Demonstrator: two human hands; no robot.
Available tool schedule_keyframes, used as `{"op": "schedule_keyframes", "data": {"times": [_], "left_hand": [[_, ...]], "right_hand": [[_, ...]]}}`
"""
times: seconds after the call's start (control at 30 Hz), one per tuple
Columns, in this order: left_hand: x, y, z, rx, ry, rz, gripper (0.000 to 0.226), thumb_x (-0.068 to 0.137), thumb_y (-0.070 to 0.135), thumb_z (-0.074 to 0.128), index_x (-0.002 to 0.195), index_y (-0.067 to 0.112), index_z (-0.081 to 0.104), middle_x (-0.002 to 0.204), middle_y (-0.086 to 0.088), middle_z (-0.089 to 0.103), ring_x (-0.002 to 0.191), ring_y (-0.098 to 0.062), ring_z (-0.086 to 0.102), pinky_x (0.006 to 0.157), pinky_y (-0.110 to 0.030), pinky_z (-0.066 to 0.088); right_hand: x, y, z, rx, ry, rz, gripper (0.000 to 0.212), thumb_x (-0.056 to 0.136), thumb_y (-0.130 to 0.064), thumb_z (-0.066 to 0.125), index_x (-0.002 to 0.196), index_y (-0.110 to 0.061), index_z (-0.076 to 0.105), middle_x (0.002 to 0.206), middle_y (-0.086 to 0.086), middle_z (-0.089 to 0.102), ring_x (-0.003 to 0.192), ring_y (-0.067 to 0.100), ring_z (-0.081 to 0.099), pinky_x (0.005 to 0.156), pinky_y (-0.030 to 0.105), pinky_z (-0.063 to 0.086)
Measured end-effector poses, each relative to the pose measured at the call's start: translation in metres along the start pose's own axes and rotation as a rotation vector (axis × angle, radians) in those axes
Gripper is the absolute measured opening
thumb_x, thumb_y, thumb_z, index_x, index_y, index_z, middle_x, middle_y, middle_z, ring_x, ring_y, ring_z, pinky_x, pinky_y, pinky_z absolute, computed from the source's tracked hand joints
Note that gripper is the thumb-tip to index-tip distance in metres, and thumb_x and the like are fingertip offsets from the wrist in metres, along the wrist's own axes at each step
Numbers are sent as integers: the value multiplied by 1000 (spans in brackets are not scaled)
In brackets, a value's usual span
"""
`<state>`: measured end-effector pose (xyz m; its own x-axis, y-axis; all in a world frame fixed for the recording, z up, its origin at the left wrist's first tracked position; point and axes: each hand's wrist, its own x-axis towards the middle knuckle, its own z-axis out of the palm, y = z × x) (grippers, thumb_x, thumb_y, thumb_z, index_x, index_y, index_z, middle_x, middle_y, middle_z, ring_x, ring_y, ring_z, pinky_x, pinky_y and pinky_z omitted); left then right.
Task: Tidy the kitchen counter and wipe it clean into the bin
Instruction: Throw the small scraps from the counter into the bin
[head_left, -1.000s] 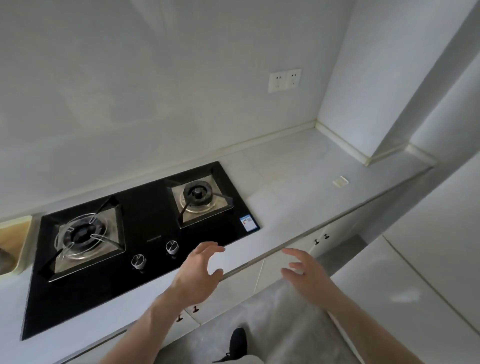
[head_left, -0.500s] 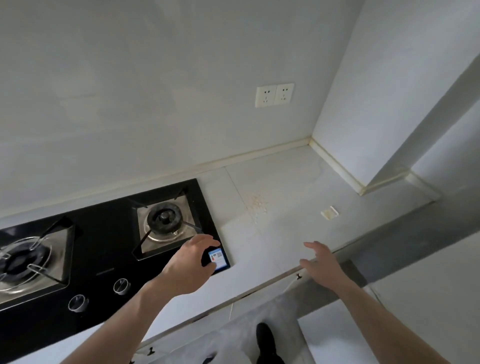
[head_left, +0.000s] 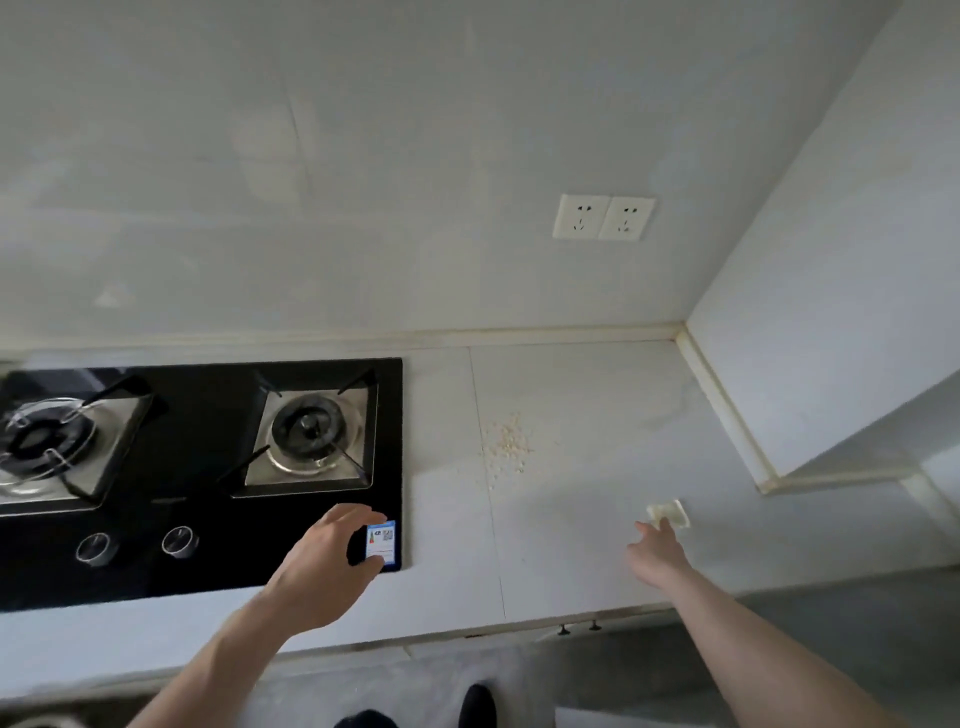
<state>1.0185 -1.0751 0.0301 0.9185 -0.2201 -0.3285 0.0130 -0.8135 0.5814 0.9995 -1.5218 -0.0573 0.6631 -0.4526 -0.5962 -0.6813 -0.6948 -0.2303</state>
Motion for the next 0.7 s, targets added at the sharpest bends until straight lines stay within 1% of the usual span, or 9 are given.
{"op": "schedule_keyframes", "data": {"times": [0.07, 0.17, 0.27, 0.33, 0.4, 0.43, 0.53, 0.57, 0.7], "left_hand": [[-11, -4, 7, -17, 8, -45, 45, 91, 26, 68, 134, 36, 57, 142, 17, 48, 126, -9, 53, 95, -19, 42], [-26, -13, 14, -47, 11, -118, 44, 93, 28, 69, 130, 44, 52, 138, 23, 40, 116, -11, 60, 90, -18, 42], [-37, -21, 20, -53, 33, -193, 48, 92, 32, 68, 138, 37, 54, 143, 21, 41, 114, -10, 61, 92, -22, 45], [-43, -24, 23, -46, 52, -198, 48, 92, 32, 67, 138, 36, 55, 146, 19, 43, 121, -7, 55, 92, -21, 41], [-48, -26, 23, -45, 67, -200, 47, 93, 33, 66, 138, 37, 55, 147, 19, 43, 122, -5, 53, 93, -21, 40], [-51, -28, 23, -52, 72, -202, 47, 93, 33, 66, 138, 37, 54, 147, 19, 43, 123, -5, 53, 94, -21, 40], [-64, -39, 19, -76, 95, -205, 47, 92, 33, 66, 138, 36, 55, 146, 19, 45, 126, -6, 51, 98, -23, 43], [-69, -44, 17, -84, 101, -209, 47, 92, 33, 67, 138, 35, 55, 145, 19, 45, 126, -6, 51, 99, -23, 44], [-102, -72, 2, -110, 130, -235, 46, 92, 32, 67, 137, 35, 55, 144, 18, 45, 121, -5, 54, 100, -22, 45]], "right_hand": [[25, 6, 3, -32, -10, 8, 48, 92, -28, 45, 137, -13, 54, 153, 17, 39, 135, 31, 49, 107, 31, 43], [44, 4, 4, -77, -9, 1, 38, 93, -21, 52, 127, -4, 59, 135, 17, 58, 124, 31, 58, 98, 31, 48], [33, -11, -7, -67, 79, 16, 48, 101, -25, 49, 140, 2, 48, 144, 17, 53, 134, 28, 51, 102, 25, 42], [28, -16, -10, 13, 130, 11, 57, 104, -30, 42, 149, 5, 37, 158, 18, 37, 147, 28, 35, 112, 25, 31], [25, -20, -1, 49, 122, -9, 61, 101, -25, 46, 153, 3, 32, 165, 18, 21, 155, 28, 14, 121, 29, 17], [21, -27, 7, 83, 86, -7, 61, 97, -18, 51, 153, 2, 35, 165, 18, 21, 155, 27, 14, 122, 31, 17], [-18, -61, 33, 320, 151, -106, 54, 88, -3, 55, 142, -4, 54, 154, 13, 45, 139, 29, 47, 113, 37, 36], [-39, -76, 44, 394, 179, -149, 51, 88, -2, 55, 139, -5, 57, 149, 11, 50, 132, 29, 53, 109, 37, 41], [-127, -137, 99, 586, 107, -320, 48, 91, -1, 54, 139, -10, 58, 143, 2, 53, 126, 22, 58, 105, 35, 45]]}}
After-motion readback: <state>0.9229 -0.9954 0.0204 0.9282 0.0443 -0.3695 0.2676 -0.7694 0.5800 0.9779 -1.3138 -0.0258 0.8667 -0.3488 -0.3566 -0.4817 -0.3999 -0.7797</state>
